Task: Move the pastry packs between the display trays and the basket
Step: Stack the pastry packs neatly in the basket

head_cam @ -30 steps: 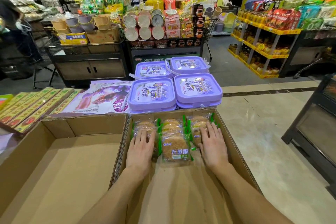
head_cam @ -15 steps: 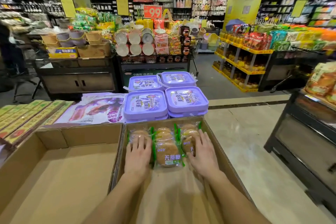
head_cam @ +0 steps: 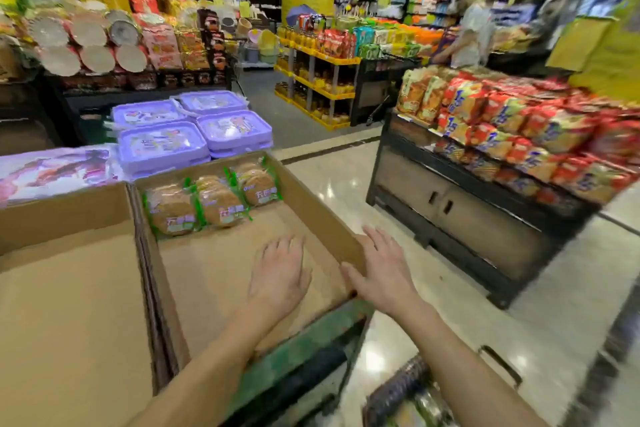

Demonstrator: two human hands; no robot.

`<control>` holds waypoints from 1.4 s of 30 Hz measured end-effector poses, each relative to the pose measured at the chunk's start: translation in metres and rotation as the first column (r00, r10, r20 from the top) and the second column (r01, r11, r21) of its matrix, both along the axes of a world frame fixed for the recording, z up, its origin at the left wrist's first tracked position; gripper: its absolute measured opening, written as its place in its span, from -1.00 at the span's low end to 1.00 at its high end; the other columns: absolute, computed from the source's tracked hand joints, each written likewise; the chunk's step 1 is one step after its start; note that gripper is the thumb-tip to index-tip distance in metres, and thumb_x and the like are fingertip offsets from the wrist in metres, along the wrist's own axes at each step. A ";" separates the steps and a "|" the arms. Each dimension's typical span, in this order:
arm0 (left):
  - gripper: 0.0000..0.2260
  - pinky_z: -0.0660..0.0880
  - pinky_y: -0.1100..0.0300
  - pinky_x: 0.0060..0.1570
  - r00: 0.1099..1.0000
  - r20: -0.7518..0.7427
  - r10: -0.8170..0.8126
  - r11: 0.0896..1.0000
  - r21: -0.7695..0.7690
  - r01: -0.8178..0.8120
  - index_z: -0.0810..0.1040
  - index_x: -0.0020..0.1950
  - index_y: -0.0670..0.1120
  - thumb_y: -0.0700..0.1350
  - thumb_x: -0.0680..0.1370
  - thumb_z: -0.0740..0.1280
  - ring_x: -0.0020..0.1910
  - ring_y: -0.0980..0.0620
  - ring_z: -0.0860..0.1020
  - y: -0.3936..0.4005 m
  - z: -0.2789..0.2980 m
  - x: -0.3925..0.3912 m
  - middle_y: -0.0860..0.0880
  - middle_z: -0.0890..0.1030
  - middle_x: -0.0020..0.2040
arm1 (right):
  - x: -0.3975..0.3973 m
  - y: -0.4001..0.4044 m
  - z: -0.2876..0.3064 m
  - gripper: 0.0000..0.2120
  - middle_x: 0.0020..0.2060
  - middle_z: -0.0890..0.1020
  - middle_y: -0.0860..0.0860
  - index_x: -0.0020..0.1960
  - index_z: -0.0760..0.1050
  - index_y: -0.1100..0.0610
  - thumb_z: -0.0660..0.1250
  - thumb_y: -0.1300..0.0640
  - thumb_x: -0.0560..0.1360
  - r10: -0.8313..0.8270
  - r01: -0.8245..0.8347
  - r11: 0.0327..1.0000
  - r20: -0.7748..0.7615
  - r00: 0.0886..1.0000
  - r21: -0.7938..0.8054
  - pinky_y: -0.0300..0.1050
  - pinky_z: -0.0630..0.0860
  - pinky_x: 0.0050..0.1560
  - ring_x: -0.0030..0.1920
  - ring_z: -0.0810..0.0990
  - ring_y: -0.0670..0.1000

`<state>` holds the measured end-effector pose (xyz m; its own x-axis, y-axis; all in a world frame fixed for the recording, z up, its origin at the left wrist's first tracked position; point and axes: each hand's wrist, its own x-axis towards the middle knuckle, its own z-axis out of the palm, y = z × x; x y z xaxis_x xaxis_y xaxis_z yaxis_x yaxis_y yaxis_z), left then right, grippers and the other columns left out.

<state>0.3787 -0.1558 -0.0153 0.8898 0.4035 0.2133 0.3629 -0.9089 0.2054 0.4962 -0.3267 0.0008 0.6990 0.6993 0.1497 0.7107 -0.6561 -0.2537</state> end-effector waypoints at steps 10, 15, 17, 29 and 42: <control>-0.48 0.48 -0.09 0.22 0.761 -0.027 -0.648 0.762 -0.036 0.647 0.45 0.41 -0.05 0.19 0.58 0.05 0.27 -0.15 0.52 -0.311 -0.042 0.040 -0.07 0.56 0.31 | -0.061 -0.375 -0.051 -0.38 0.45 0.42 -0.01 0.42 0.41 -0.14 0.01 -0.41 0.50 -0.515 0.513 0.857 -0.098 0.851 -0.053 0.15 0.33 0.43 0.43 0.36 0.10; -0.52 0.51 -0.04 0.12 0.724 -0.074 -0.686 0.728 -0.081 0.681 0.48 0.41 -0.06 0.17 0.59 0.17 0.20 -0.14 0.56 -0.452 -0.069 0.071 -0.05 0.60 0.26 | -0.066 -0.535 -0.083 -0.41 0.42 0.47 0.01 0.42 0.45 -0.08 0.06 -0.36 0.55 -0.577 0.568 0.817 -0.127 0.807 -0.102 0.07 0.33 0.39 0.41 0.39 0.10; -0.46 0.54 -0.04 0.07 0.731 -0.099 -0.675 0.737 -0.126 0.664 0.50 0.40 -0.08 0.22 0.58 0.12 0.16 -0.15 0.58 -0.501 -0.085 0.081 -0.06 0.62 0.22 | -0.058 -0.589 -0.093 -0.44 0.42 0.48 0.00 0.42 0.45 -0.08 0.09 -0.34 0.56 -0.585 0.571 0.811 -0.171 0.793 -0.127 0.07 0.35 0.39 0.41 0.40 0.09; -0.40 0.54 -0.05 0.11 0.957 -0.190 -0.218 0.948 -0.273 0.162 0.51 0.39 -0.09 0.30 0.57 0.10 0.19 -0.18 0.59 -0.523 -0.150 0.115 -0.10 0.62 0.25 | 0.089 -0.607 -0.139 -0.35 0.45 0.43 0.01 0.48 0.40 -0.02 0.02 -0.37 0.56 -0.214 0.135 0.959 -0.324 0.922 -0.248 0.04 0.31 0.40 0.42 0.36 0.11; -0.54 0.44 -0.05 0.21 0.898 -0.390 0.201 0.816 -0.441 -0.374 0.45 0.43 -0.09 0.14 0.63 0.28 0.27 -0.17 0.52 -0.503 -0.224 0.202 -0.13 0.59 0.28 | 0.274 -0.515 -0.202 -0.48 0.43 0.43 0.04 0.48 0.38 0.01 0.25 -0.21 0.60 0.201 -0.411 0.835 -0.492 0.847 -0.366 0.03 0.33 0.38 0.42 0.36 0.10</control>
<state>0.5805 -0.6586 -0.2392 0.6974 0.6238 -0.3529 0.7134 -0.5572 0.4251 0.7700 -0.8414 -0.2008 0.3548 0.8011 -0.4820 0.7862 -0.5346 -0.3100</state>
